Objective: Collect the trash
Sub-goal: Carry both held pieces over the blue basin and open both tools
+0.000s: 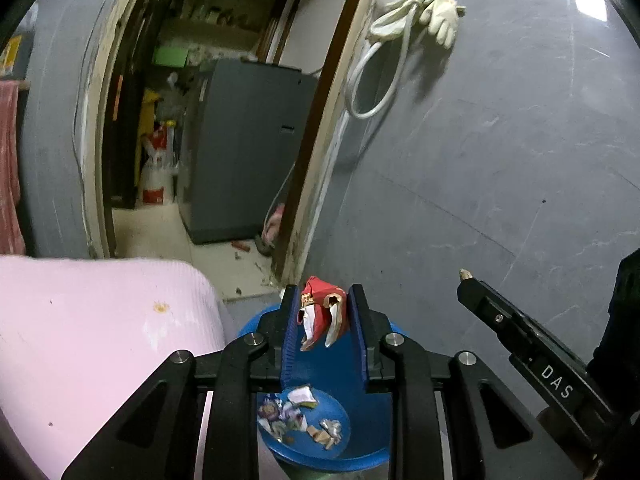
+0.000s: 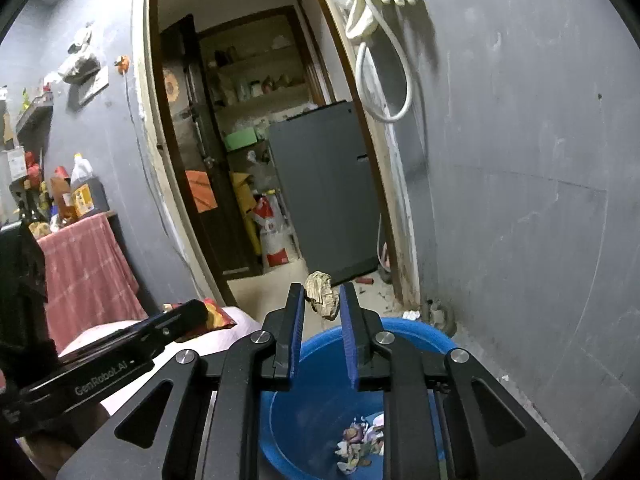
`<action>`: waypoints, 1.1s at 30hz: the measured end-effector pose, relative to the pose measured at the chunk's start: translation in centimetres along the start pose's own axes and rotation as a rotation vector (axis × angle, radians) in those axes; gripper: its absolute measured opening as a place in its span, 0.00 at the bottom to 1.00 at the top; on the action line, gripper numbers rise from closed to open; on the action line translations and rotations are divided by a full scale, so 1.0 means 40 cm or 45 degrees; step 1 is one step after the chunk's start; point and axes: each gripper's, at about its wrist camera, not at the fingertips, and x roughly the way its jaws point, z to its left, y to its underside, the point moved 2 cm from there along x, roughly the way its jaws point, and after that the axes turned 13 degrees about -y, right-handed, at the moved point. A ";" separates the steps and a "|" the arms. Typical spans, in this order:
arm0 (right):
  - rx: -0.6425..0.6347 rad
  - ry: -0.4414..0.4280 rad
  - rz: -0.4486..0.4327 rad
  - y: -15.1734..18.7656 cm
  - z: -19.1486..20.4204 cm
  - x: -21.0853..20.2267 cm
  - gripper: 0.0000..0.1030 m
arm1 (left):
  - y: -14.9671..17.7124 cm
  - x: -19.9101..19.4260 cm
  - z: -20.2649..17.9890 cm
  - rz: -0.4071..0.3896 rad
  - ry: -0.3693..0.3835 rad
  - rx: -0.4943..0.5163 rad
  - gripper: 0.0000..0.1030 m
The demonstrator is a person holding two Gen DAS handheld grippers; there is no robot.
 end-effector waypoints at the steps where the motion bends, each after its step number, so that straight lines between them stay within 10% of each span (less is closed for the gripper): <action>1: 0.006 0.000 0.010 0.004 -0.004 0.005 0.16 | 0.004 0.006 0.003 0.014 0.000 -0.006 0.21; 26: 0.060 0.001 0.056 0.036 -0.039 0.033 0.41 | 0.016 0.028 0.053 0.070 -0.075 -0.039 0.52; 33: 0.046 0.003 0.022 0.027 -0.039 0.019 0.54 | 0.020 -0.003 0.073 -0.012 -0.210 -0.007 0.84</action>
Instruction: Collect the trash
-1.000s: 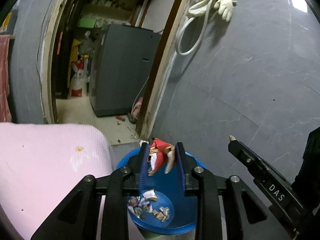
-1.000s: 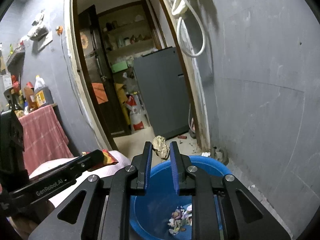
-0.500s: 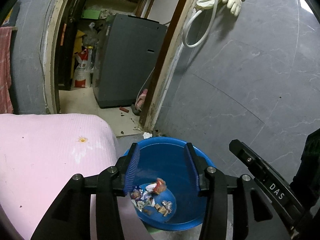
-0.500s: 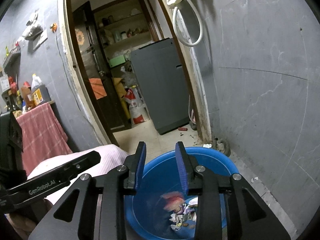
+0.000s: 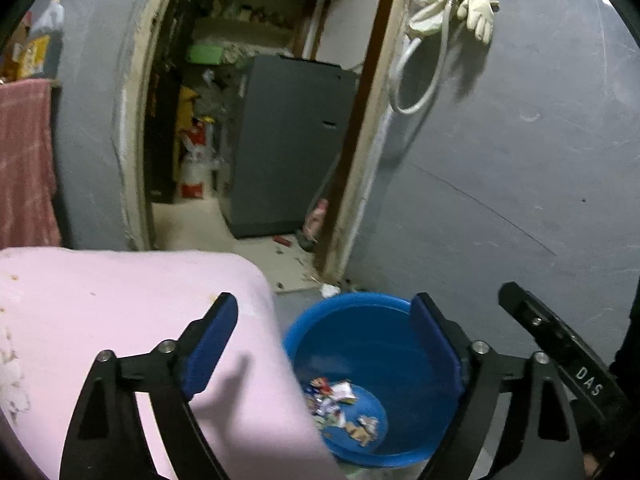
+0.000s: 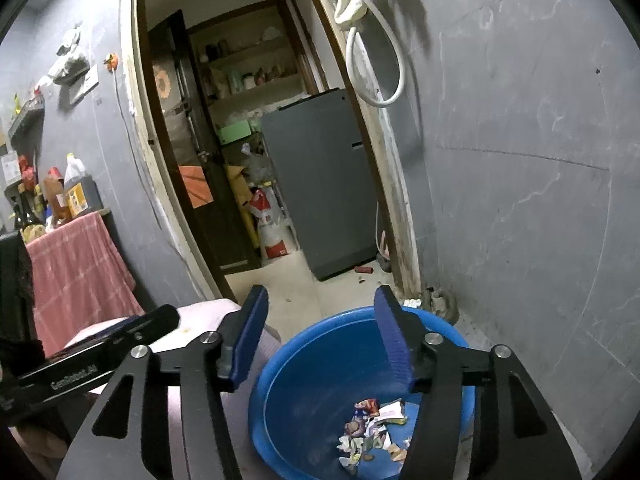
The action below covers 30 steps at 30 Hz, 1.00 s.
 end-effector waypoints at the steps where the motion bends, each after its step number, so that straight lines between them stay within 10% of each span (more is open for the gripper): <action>1: -0.005 0.003 -0.001 0.000 0.000 -0.001 0.55 | 0.000 -0.003 0.006 -0.008 -0.016 0.000 0.88; 14: -0.044 0.008 -0.064 -0.016 0.023 -0.021 0.98 | 0.003 -0.054 0.095 -0.097 -0.153 -0.051 0.96; 30: -0.199 -0.003 -0.121 -0.031 0.153 -0.103 1.00 | 0.004 -0.194 0.158 -0.214 -0.156 -0.063 0.98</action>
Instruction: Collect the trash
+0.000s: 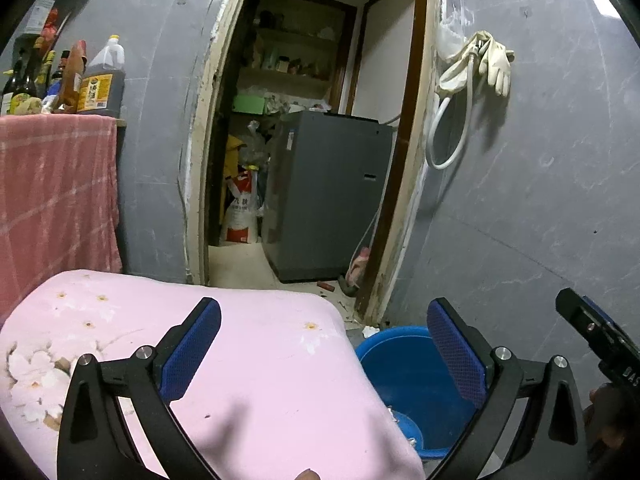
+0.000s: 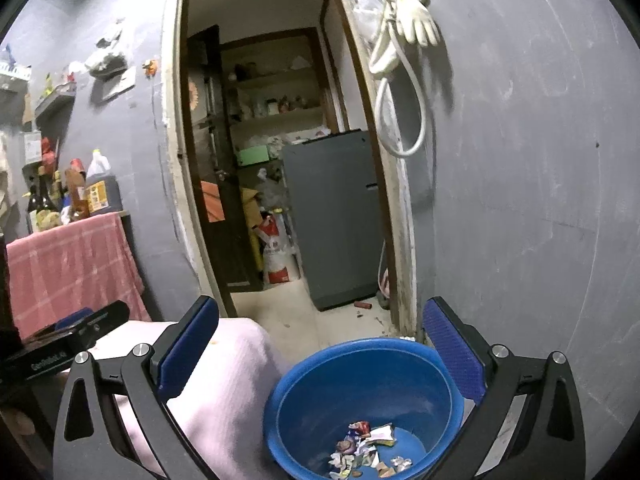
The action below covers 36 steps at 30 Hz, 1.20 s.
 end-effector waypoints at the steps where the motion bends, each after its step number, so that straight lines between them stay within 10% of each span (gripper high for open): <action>1: -0.014 -0.006 -0.006 -0.002 0.013 -0.009 1.00 | 0.000 -0.007 0.006 -0.002 0.002 -0.003 0.98; 36: -0.069 0.033 0.032 0.098 0.216 -0.275 1.00 | 0.141 -0.361 0.149 -0.060 -0.032 0.017 0.98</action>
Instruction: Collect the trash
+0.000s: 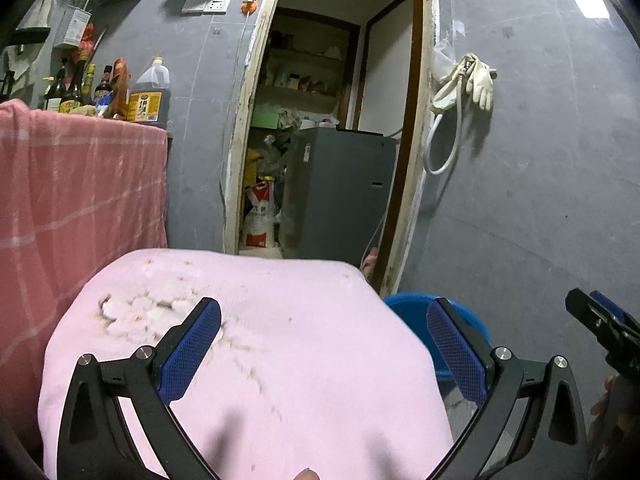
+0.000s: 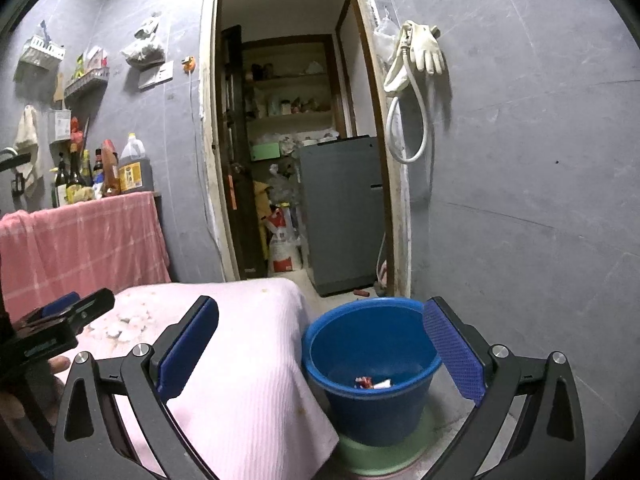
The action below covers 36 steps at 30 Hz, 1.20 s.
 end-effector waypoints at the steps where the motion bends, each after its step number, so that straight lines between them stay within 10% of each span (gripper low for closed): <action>1: -0.003 0.002 0.003 0.006 0.003 -0.008 1.00 | 0.008 -0.007 0.003 0.000 0.000 0.002 0.98; 36: -0.098 0.060 -0.058 0.142 0.065 -0.093 1.00 | 0.162 -0.120 0.027 -0.059 -0.035 0.021 0.98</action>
